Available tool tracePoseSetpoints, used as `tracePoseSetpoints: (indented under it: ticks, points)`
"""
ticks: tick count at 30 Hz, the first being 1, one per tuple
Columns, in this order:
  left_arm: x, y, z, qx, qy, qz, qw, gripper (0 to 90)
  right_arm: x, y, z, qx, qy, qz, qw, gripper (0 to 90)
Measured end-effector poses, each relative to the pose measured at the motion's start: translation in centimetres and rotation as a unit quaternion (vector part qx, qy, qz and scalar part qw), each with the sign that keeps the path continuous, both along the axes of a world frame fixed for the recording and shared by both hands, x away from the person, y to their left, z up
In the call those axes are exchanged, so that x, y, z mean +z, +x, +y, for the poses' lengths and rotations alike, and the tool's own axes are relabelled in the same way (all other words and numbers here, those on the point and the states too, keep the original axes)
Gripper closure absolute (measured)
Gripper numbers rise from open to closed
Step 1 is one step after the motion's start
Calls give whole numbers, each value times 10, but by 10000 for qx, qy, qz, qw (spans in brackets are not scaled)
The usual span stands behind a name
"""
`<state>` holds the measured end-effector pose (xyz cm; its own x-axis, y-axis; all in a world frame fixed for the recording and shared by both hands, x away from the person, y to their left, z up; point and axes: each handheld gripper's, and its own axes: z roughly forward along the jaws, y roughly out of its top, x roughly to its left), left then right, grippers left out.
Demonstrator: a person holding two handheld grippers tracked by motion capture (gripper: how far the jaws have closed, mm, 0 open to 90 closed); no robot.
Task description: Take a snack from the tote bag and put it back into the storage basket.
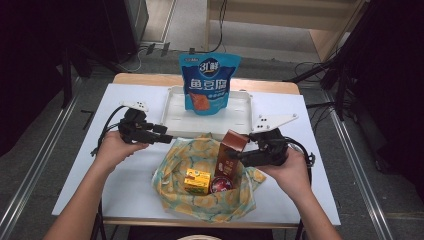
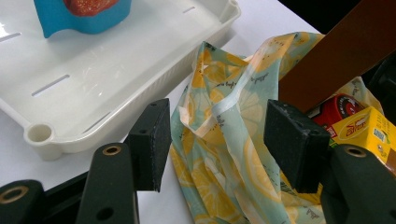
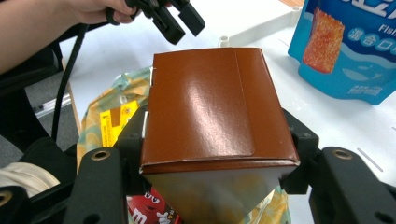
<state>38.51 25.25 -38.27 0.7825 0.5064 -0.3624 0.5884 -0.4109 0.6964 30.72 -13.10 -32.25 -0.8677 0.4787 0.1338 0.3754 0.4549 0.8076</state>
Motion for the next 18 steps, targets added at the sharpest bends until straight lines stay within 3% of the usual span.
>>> tracePoseSetpoints:
  ticks: [7, 18]
  points:
    - [-1, 0, -1, -14, 1, 16, 10000, 418, 11, 4, -4, 21, 45, 102, 9999, 433]
    - [-1, 0, 0, -15, 24, 12, 10000, 414, 34, 3, -10, 54, 179, 44, 9998, 434]
